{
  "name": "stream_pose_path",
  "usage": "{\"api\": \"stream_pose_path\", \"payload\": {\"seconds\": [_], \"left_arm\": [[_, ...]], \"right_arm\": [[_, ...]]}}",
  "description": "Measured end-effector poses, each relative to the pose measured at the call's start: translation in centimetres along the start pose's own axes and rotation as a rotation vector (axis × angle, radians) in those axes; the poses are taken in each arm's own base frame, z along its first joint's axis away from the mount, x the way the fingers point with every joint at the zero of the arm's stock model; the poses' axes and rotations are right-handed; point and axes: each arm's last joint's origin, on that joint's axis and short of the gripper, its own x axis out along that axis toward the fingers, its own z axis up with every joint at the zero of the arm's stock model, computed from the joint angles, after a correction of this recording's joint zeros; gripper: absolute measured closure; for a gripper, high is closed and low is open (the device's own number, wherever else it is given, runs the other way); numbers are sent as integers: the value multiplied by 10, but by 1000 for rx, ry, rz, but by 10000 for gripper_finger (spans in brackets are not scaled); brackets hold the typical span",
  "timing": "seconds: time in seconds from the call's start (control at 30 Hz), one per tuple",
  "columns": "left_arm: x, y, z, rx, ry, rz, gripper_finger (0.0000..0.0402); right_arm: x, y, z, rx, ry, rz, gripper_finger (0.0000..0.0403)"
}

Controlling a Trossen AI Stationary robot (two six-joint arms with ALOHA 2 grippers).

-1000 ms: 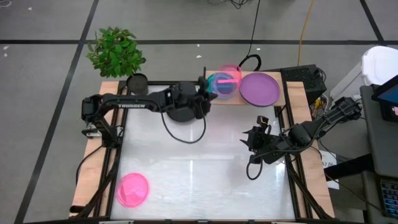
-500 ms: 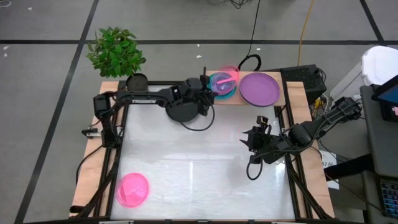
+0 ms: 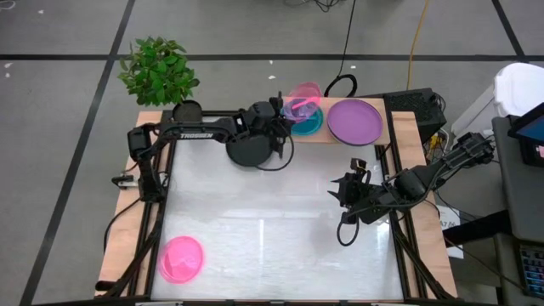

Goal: Place and stack plates onto a shelf
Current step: Stack the right small pink plate on top of the small blue plate on the shelf

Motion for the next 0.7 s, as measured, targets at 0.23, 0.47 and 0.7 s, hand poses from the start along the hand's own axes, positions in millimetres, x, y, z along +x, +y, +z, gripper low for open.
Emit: {"api": "stream_pose_path", "payload": {"seconds": [0.23, 0.47, 0.7], "left_arm": [[0, 1, -1, -17, 2, 0, 398], [0, -1, -2, -6, 16, -16, 390], [-1, 0, -1, -30, 23, 1, 318]], "right_arm": [[0, 0, 0, 2, 0, 0, 276], [0, 0, 0, 2, 0, 1, 276], [0, 0, 0, 2, 0, 1, 276]]}}
